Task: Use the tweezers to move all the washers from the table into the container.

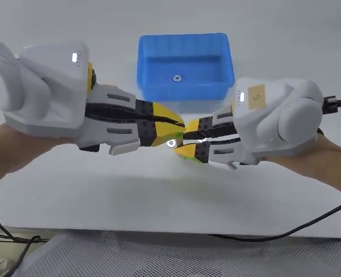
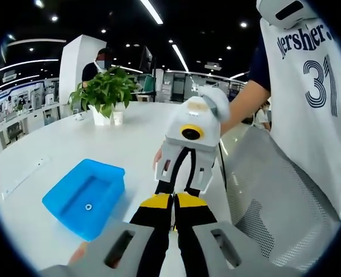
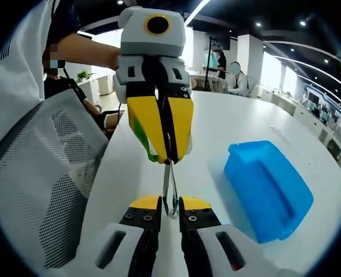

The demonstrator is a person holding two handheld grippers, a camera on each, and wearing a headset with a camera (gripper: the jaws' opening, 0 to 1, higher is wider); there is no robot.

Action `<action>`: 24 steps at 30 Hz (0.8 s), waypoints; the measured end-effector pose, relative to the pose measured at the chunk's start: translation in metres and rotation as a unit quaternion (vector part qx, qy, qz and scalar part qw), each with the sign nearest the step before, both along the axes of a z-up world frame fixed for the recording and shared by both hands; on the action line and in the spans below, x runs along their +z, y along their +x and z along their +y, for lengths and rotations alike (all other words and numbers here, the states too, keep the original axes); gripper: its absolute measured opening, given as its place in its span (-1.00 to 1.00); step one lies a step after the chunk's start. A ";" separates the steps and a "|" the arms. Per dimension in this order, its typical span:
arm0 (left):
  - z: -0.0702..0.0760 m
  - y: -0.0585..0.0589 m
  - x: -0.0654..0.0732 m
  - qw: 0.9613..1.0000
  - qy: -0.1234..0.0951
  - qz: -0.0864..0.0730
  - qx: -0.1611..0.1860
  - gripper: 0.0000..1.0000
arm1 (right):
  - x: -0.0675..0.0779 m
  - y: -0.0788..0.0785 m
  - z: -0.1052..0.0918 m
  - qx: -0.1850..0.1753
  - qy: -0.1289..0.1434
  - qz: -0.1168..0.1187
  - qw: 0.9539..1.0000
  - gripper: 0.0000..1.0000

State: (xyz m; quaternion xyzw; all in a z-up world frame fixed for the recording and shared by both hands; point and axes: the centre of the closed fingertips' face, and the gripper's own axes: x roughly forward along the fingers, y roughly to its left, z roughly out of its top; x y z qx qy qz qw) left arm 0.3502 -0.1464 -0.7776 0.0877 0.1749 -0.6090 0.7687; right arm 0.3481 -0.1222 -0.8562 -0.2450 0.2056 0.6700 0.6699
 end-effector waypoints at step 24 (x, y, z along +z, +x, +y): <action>0.000 -0.008 0.001 1.000 0.010 0.009 -0.017 -0.89 | 0.001 -0.008 0.005 0.011 0.014 -0.004 1.000 -0.80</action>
